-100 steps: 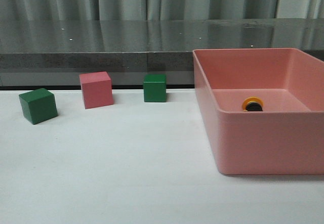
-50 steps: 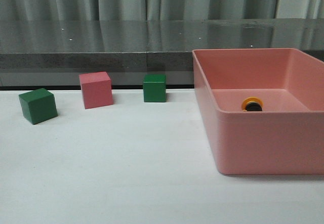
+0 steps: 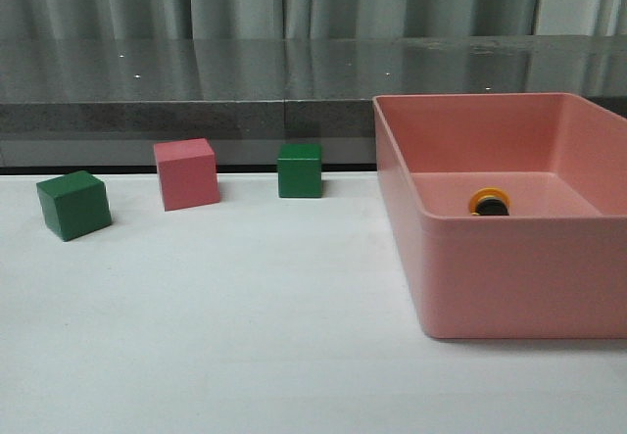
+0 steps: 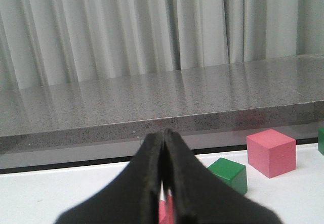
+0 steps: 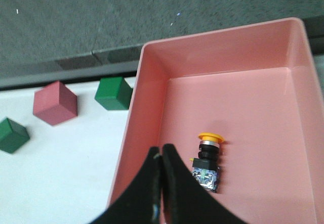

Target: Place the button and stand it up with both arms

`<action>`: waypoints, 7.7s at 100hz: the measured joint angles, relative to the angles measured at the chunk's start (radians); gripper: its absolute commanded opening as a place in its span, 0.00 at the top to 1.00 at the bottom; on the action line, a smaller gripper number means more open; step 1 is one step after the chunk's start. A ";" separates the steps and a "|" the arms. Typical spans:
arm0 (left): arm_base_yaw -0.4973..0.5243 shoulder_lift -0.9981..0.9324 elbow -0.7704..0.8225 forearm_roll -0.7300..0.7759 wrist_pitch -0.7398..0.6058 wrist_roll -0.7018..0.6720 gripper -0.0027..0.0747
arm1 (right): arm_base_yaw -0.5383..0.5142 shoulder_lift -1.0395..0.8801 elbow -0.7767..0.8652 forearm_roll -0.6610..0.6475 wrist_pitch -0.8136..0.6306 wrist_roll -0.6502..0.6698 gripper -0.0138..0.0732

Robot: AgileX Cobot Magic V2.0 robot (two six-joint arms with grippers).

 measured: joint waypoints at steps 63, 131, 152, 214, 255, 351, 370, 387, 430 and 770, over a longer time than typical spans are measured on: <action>0.000 0.000 0.000 0.000 0.000 0.000 0.99 | 0.059 0.432 -0.078 0.002 -0.024 -0.143 0.20; 0.000 0.000 0.000 0.000 0.000 0.000 0.99 | 0.059 0.659 -0.080 0.004 -0.206 -0.253 0.11; 0.000 0.000 0.000 0.000 0.000 0.000 0.99 | 0.059 0.714 -0.080 0.004 -0.208 -0.253 0.12; 0.000 0.000 0.000 0.000 0.000 0.000 0.99 | 0.059 0.746 -0.153 0.006 -0.034 -0.257 0.78; 0.000 0.000 0.000 0.000 0.000 0.000 0.99 | 0.178 0.608 -0.461 0.003 0.261 -0.394 0.78; 0.000 0.000 0.000 0.000 0.000 0.000 0.99 | 0.550 1.071 -0.765 0.003 0.262 -1.165 0.77; 0.000 0.000 0.000 0.000 0.000 0.000 0.99 | 0.550 1.094 -0.765 0.003 0.256 -1.169 0.54; 0.000 0.000 0.000 0.000 0.000 0.000 0.99 | 0.550 1.105 -0.765 0.003 0.274 -1.169 0.21; 0.000 0.000 0.000 0.000 0.000 0.000 0.99 | 0.543 1.075 -0.902 0.003 0.404 -1.017 0.31; 0.000 0.366 -0.485 -0.299 0.401 -0.024 0.99 | -0.167 -0.695 0.456 -0.019 -0.085 -0.444 0.91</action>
